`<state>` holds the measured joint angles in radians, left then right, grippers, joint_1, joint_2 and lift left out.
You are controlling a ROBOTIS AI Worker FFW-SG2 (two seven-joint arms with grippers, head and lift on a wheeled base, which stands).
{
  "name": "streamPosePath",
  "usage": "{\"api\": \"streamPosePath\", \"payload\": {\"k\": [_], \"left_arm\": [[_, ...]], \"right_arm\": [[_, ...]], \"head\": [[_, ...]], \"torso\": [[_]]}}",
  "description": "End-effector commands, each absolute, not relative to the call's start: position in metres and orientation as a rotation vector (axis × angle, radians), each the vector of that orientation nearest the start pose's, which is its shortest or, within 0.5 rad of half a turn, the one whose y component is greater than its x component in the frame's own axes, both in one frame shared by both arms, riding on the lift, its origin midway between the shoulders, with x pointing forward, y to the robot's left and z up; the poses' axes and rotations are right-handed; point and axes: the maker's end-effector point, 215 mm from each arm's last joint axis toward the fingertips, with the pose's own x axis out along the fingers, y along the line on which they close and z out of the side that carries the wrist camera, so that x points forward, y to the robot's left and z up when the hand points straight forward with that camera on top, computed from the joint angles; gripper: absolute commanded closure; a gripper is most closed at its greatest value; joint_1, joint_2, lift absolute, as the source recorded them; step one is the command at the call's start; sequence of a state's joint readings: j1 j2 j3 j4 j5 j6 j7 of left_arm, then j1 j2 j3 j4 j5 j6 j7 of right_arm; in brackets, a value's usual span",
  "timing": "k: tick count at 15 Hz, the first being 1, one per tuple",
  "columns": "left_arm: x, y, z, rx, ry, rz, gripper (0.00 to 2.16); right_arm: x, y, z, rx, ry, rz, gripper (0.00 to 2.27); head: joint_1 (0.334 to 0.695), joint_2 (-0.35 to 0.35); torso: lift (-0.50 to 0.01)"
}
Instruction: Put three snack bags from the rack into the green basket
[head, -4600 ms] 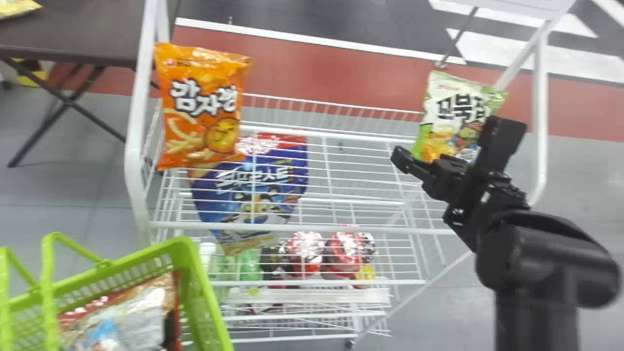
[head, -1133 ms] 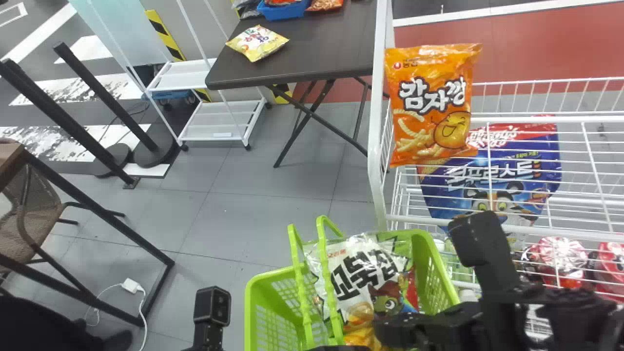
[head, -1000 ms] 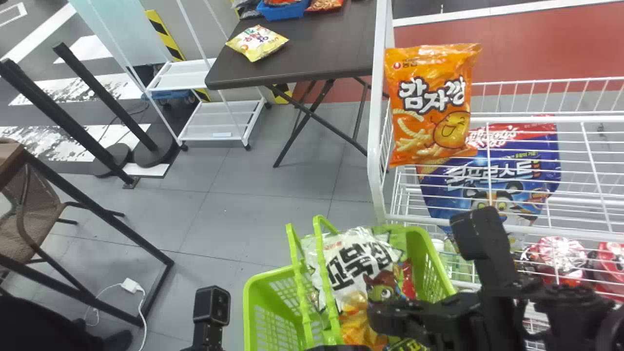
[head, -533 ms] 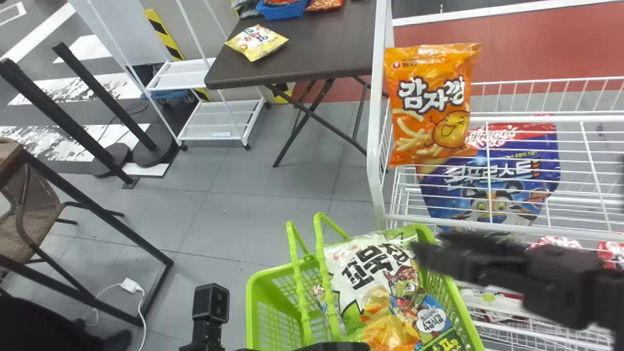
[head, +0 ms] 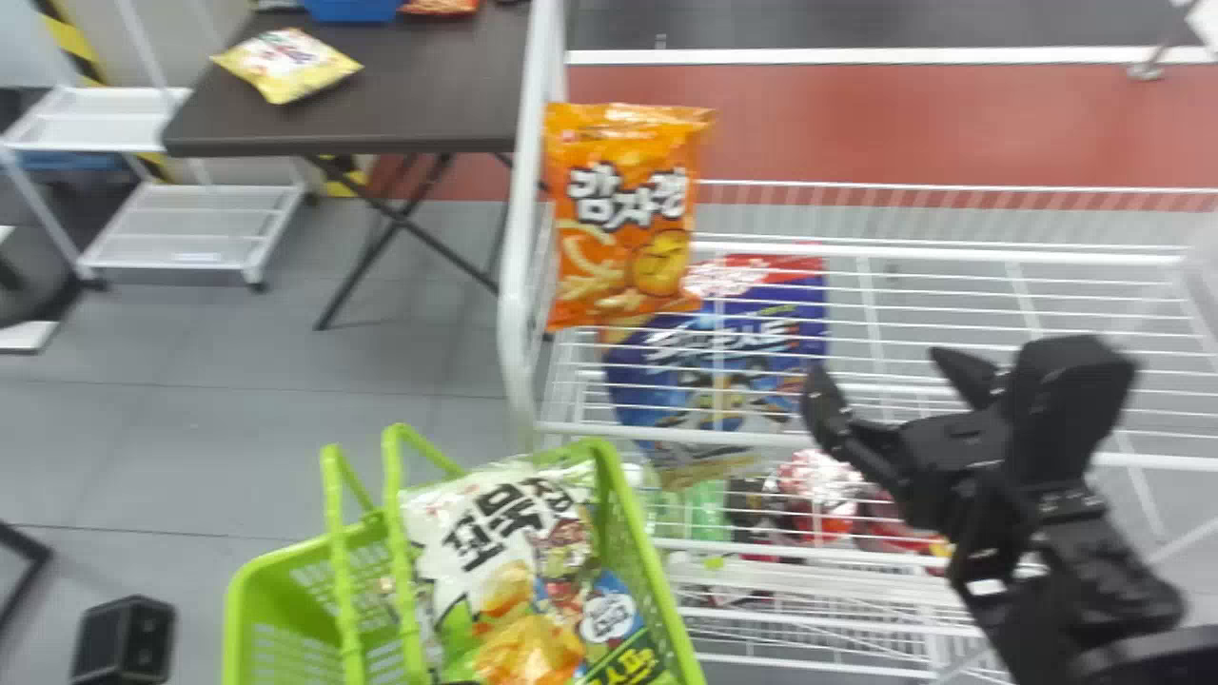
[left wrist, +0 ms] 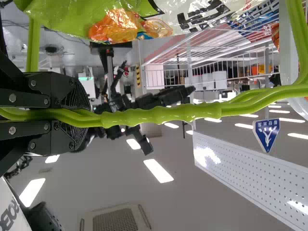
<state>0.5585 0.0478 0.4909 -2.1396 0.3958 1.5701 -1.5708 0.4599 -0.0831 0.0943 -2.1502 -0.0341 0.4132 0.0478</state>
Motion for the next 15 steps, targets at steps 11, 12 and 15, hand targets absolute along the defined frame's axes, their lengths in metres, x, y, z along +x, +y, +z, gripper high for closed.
{"api": "streamPosePath", "payload": {"k": [11, 12, 15], "left_arm": [[0.188, 0.161, -0.356, -1.362, 0.821, -1.038, 2.15], [0.187, 0.161, -0.356, -1.362, 0.822, -1.037, 2.15], [0.183, 0.160, -0.356, -1.366, 0.827, -1.036, 2.15]], "right_arm": [[0.404, -0.191, -0.386, -0.014, 0.135, 0.130, 0.05], [0.402, -0.191, -0.385, -0.012, 0.132, 0.130, 0.05], [0.398, -0.189, -0.384, -0.005, 0.134, 0.135, 0.05]], "head": [[0.695, -0.058], [0.695, -0.060], [0.695, -0.061]], "torso": [[0.000], [0.000], [0.000]]}}
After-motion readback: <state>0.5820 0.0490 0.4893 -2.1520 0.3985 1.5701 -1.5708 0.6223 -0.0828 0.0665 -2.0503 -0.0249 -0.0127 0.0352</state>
